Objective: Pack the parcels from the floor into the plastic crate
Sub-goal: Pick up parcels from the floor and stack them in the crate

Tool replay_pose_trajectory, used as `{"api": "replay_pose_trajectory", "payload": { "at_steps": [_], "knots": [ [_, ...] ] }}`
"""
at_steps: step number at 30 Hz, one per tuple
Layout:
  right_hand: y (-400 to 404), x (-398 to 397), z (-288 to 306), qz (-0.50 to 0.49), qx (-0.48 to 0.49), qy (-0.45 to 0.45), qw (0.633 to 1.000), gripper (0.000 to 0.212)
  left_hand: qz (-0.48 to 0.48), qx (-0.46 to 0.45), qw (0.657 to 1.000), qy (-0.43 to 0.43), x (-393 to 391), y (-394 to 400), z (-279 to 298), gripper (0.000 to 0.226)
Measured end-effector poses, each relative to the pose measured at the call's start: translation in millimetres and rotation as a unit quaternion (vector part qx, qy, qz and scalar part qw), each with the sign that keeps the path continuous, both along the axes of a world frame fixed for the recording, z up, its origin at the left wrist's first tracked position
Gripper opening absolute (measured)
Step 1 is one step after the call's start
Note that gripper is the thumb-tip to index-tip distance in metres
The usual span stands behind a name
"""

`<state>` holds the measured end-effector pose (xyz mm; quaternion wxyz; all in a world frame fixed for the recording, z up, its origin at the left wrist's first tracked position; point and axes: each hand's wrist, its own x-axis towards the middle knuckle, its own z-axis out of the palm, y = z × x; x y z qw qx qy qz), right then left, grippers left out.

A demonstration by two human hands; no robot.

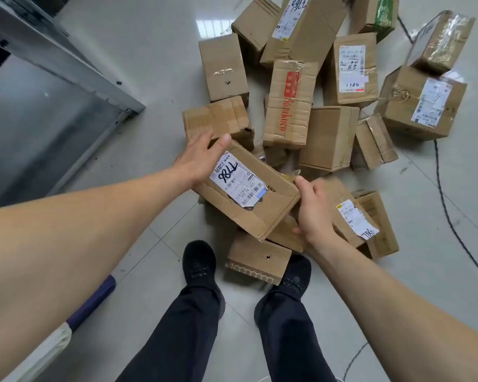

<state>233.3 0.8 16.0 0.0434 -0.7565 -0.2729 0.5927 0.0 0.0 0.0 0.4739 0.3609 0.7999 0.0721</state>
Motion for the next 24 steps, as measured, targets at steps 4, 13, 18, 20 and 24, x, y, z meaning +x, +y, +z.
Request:
{"api": "replay_pose_trajectory", "payload": {
  "at_steps": [4, 13, 18, 20, 24],
  "knots": [
    [-4, -4, -25, -0.037, -0.019, 0.022, 0.999, 0.094, 0.017, -0.040, 0.999, -0.009, 2, 0, -19, 0.079],
    [-3, -13, -18, -0.072, -0.014, 0.038, 0.997, 0.043, 0.095, -0.064, 0.991, -0.075, 7, -7, -12, 0.074],
    [2, -14, 36, -0.089, 0.010, 0.030, 0.996, 0.046, 0.087, -0.073, 0.993, -0.031, 4, -22, 36, 0.091],
    [8, -17, 66, -0.100, 0.028, 0.021, 0.994, 0.051, 0.091, -0.064, 0.993, -0.029, 2, -27, 63, 0.086],
    [20, -25, 135, -0.094, 0.059, 0.016, 0.994, 0.043, 0.106, -0.045, 0.993, -0.026, -4, -32, 122, 0.091]
  ]
}}
